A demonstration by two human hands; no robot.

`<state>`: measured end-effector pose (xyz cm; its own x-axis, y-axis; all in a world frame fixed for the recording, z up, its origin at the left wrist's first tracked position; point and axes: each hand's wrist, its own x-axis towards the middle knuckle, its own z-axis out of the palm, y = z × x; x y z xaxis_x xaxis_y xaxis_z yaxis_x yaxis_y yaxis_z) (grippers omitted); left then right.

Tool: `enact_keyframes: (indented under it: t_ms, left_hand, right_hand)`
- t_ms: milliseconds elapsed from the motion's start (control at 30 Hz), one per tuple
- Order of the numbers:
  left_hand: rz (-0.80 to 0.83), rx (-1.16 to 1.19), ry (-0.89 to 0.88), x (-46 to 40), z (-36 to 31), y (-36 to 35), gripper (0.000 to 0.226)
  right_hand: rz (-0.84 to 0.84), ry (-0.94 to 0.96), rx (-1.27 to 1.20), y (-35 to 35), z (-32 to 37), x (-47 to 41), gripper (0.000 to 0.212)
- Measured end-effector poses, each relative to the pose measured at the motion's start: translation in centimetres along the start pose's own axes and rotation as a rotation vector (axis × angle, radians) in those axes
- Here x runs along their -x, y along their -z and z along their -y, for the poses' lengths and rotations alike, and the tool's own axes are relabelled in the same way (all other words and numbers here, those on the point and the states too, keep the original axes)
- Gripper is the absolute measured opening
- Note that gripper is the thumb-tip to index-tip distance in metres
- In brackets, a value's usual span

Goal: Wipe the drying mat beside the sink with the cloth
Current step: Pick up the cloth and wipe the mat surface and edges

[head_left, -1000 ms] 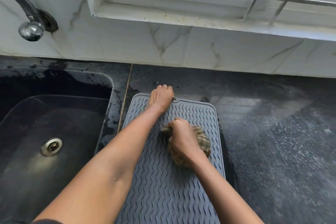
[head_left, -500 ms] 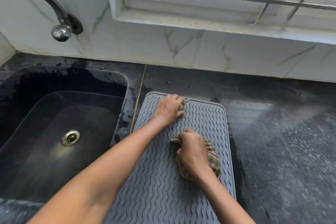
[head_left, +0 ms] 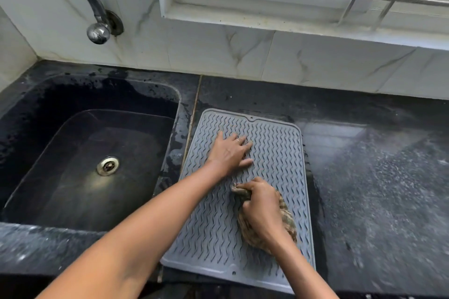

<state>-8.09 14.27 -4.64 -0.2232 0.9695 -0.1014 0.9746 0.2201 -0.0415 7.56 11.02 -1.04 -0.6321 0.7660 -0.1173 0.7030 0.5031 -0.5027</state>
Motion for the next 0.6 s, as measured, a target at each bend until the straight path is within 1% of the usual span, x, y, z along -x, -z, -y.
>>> enact_keyframes:
  t_ms: [67, 100, 233, 300, 367, 433, 500, 533, 600]
  left_hand:
    - [0.041, 0.011, 0.008, 1.1, -0.2, -0.6, 0.072]
    - [0.061, 0.022, 0.031, 1.6, -0.3, -0.8, 0.074]
    - [0.067, 0.039, 0.093, 2.2, -0.7, -1.0, 0.074]
    - [0.074, 0.051, 0.105, 2.2, -1.0, -0.9, 0.074]
    - [0.088, 0.060, 0.115, 2.4, -1.2, -0.6, 0.074]
    - [0.102, 0.088, 0.123, 2.8, -1.4, -0.5, 0.075]
    - [0.121, 0.147, 0.132, 3.4, -1.5, -0.6, 0.079]
    - [0.126, 0.160, 0.136, 3.7, -1.5, -0.8, 0.080]
    - [0.118, 0.146, 0.138, 4.2, -1.6, -1.0, 0.079]
  right_hand:
    - [0.012, 0.002, 0.005, -0.3, 0.0, 0.5, 0.045]
    - [0.046, -0.003, -0.003, -0.2, 0.1, 0.9, 0.042]
    - [0.251, -0.058, -0.039, 0.1, -0.3, 3.3, 0.029]
    - [0.321, -0.045, -0.028, -0.1, -0.5, 5.0, 0.025]
    - [0.326, -0.018, -0.026, -0.4, -0.8, 6.2, 0.027]
    - [0.277, -0.016, -0.087, -0.4, -0.9, 6.8, 0.035]
    - [0.225, 0.007, -0.082, -0.4, -0.9, 7.4, 0.041]
    - [0.226, 0.023, -0.067, -0.5, -0.9, 7.8, 0.040]
    - [0.283, 0.023, -0.051, -0.8, -0.9, 8.6, 0.034]
